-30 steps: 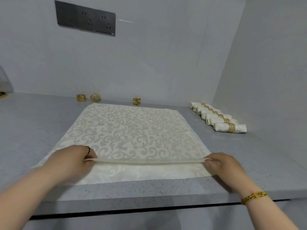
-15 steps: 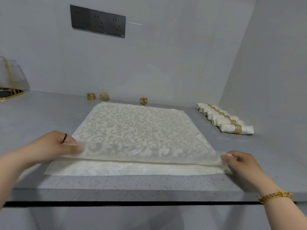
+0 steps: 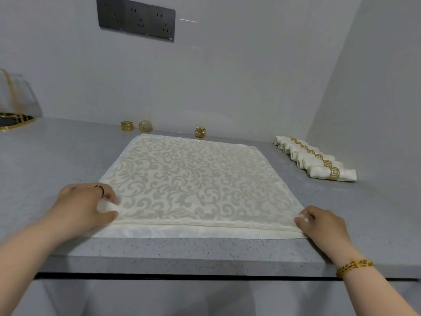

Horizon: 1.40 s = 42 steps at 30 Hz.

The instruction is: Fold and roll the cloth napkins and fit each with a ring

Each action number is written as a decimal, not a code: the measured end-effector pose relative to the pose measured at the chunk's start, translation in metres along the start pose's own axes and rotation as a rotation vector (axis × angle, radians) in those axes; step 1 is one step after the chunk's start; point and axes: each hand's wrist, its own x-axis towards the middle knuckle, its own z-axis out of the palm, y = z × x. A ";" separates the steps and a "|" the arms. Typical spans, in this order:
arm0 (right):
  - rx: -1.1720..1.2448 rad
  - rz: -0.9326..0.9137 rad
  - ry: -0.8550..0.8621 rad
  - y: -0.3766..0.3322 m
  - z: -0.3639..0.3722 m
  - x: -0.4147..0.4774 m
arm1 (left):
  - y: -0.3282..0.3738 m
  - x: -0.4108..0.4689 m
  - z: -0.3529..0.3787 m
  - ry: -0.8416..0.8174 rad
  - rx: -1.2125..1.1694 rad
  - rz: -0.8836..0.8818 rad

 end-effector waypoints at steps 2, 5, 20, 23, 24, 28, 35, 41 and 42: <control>-0.214 -0.076 0.054 -0.004 0.002 0.002 | 0.001 0.001 0.007 0.141 0.179 0.220; -0.369 -0.263 0.154 -0.012 0.006 0.002 | 0.007 -0.001 0.028 0.251 0.338 0.535; -0.089 -0.481 -0.013 0.011 0.007 -0.010 | 0.025 -0.007 0.042 -0.025 -0.201 0.431; -0.273 -0.653 0.190 0.003 0.013 -0.012 | 0.028 -0.006 0.041 0.069 -0.182 0.529; -0.261 -0.699 0.230 -0.006 0.016 -0.013 | 0.030 -0.006 0.039 0.099 -0.150 0.558; -0.105 -0.917 0.213 -0.052 0.031 -0.020 | 0.029 -0.005 0.042 0.171 -0.126 0.612; -0.097 -0.944 0.097 -0.078 0.050 -0.018 | 0.021 -0.002 0.043 0.172 -0.162 0.586; 0.230 -0.640 -0.004 -0.062 0.042 -0.016 | 0.022 -0.004 0.035 0.056 -0.310 0.349; 0.288 -0.565 -0.026 -0.059 0.041 -0.014 | 0.021 -0.005 0.033 0.021 -0.373 0.304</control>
